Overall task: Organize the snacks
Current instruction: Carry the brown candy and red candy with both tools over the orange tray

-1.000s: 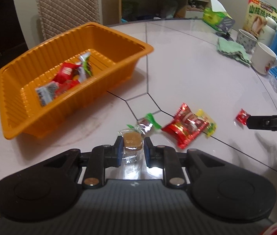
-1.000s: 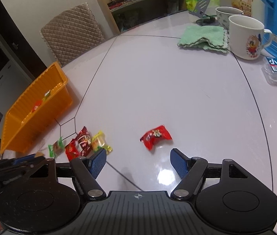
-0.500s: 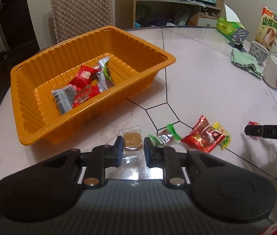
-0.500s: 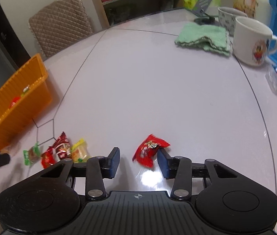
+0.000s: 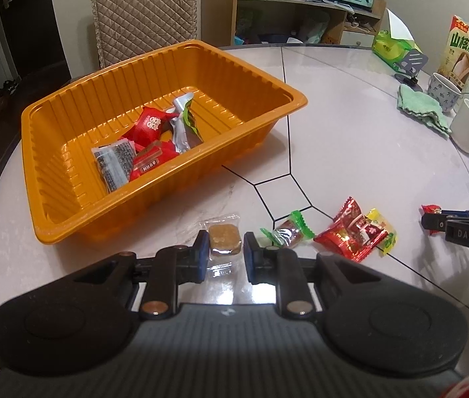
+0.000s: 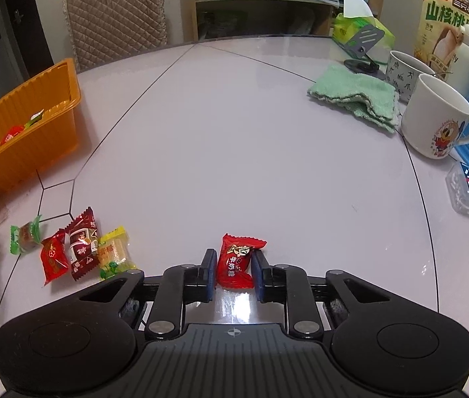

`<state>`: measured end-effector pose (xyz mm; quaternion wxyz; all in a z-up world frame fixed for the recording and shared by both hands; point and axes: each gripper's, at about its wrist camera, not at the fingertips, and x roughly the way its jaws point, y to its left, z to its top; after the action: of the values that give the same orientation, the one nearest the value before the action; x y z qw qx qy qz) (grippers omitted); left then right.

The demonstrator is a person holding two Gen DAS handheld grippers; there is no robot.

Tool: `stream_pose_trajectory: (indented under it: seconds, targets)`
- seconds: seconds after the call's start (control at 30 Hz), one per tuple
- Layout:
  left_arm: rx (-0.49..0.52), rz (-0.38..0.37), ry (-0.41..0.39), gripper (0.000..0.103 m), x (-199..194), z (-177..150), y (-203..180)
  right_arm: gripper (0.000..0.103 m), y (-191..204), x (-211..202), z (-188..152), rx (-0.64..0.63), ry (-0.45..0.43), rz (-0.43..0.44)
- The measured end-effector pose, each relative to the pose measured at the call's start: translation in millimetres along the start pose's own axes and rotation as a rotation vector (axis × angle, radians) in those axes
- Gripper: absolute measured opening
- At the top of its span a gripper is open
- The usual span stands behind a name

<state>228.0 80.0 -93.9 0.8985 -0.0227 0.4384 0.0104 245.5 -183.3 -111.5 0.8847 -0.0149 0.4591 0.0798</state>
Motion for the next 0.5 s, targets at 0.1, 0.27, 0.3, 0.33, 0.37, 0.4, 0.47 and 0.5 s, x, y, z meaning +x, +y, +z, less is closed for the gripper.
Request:
stream_pose_trajectory:
  seconds: [0.1,0.27,0.3,0.33,0.37,0.4,0.47,0.5]
  targets:
    - [0.001,-0.001,-0.003,0.019,-1.8,0.1,0.3,0.022,-0.3,-0.3,0.1,-0.007,0.003,0.003]
    - [0.002,-0.001,-0.013,0.019,-8.6,0.4,1.2,0.019,-4.3,-0.7,2.6,0.004,0.020,0.026]
    - [0.002,-0.001,-0.016,0.019,-10.3,0.5,1.5,0.018,-5.8,-1.7,3.0,0.014,0.021,0.037]
    - [0.001,0.000,-0.018,0.019,-12.3,0.7,2.0,0.018,-6.9,-3.2,3.6,0.021,0.018,0.047]
    - [0.000,0.000,-0.020,0.019,-14.2,1.1,3.1,0.018,-7.0,-5.9,4.3,0.025,0.014,0.056]
    - [-0.001,0.001,-0.023,0.019,-16.8,1.5,4.3,0.018,-7.2,-9.2,5.0,0.032,0.008,0.069]
    - [-0.003,0.000,-0.032,0.019,-23.3,2.1,6.4,0.018,-6.4,-18.6,7.4,0.057,-0.010,0.116]
    - [-0.004,0.000,-0.038,0.019,-26.8,2.5,7.5,0.018,-5.2,-23.9,9.1,0.066,-0.021,0.143]
